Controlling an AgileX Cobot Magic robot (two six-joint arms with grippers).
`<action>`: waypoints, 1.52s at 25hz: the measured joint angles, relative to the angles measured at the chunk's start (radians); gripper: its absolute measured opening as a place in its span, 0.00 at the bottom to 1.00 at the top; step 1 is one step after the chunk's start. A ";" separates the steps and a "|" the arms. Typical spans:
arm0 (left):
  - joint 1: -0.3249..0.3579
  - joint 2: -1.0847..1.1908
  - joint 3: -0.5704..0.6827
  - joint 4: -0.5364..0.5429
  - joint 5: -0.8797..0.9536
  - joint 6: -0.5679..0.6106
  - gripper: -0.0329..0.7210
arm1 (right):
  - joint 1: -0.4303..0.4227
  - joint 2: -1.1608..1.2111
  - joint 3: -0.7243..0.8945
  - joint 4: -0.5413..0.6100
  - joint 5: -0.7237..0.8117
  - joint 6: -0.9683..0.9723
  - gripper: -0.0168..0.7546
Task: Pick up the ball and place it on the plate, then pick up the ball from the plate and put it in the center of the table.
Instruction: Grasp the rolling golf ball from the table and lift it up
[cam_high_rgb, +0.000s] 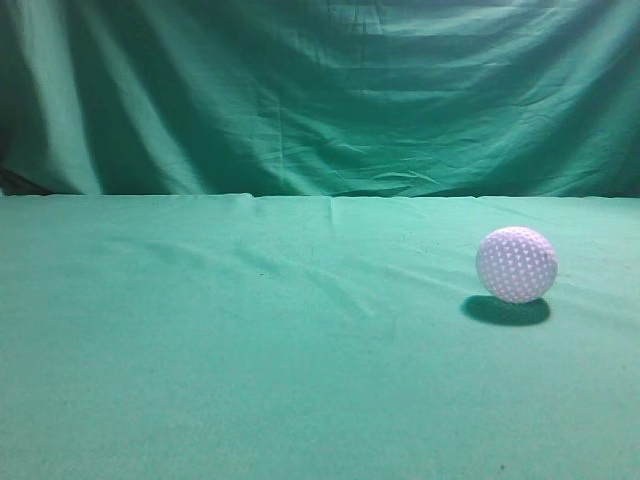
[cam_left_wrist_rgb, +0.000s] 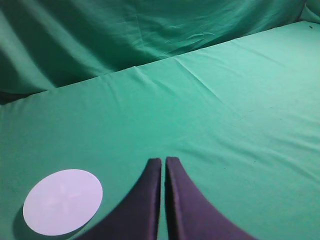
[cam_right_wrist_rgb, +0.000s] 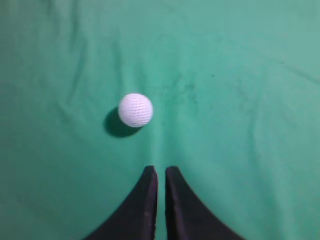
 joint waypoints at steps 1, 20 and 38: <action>0.000 0.000 0.000 0.000 0.000 0.000 0.04 | 0.044 0.034 0.000 -0.009 -0.018 0.000 0.08; 0.000 0.000 0.000 0.004 0.000 0.000 0.04 | 0.204 0.702 -0.220 -0.162 -0.087 0.324 0.81; 0.000 0.000 0.000 0.004 0.000 0.003 0.04 | 0.204 0.900 -0.348 -0.190 -0.006 0.377 0.57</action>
